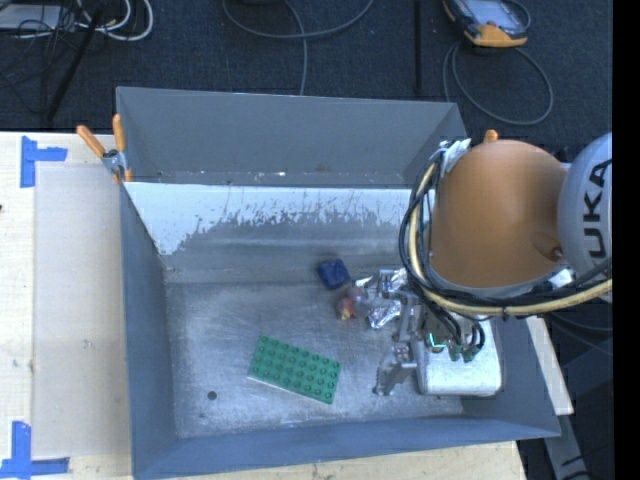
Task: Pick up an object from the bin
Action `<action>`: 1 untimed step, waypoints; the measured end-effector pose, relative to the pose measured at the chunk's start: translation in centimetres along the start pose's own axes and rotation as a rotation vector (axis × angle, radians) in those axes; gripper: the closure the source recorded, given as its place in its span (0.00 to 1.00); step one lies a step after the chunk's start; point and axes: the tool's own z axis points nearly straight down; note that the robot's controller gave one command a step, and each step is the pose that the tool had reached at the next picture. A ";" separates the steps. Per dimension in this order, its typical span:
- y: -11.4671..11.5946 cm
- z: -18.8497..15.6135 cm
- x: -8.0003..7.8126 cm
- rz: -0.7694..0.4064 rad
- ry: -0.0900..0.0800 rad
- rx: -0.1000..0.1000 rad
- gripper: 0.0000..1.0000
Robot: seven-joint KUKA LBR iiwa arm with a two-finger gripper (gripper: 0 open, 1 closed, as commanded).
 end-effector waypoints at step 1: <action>2.1 15.4 -2.8 -0.185 -0.001 0.000 0.00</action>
Offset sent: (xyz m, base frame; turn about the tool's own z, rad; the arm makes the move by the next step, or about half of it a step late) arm 0.0285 0.0212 -0.1504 -0.1854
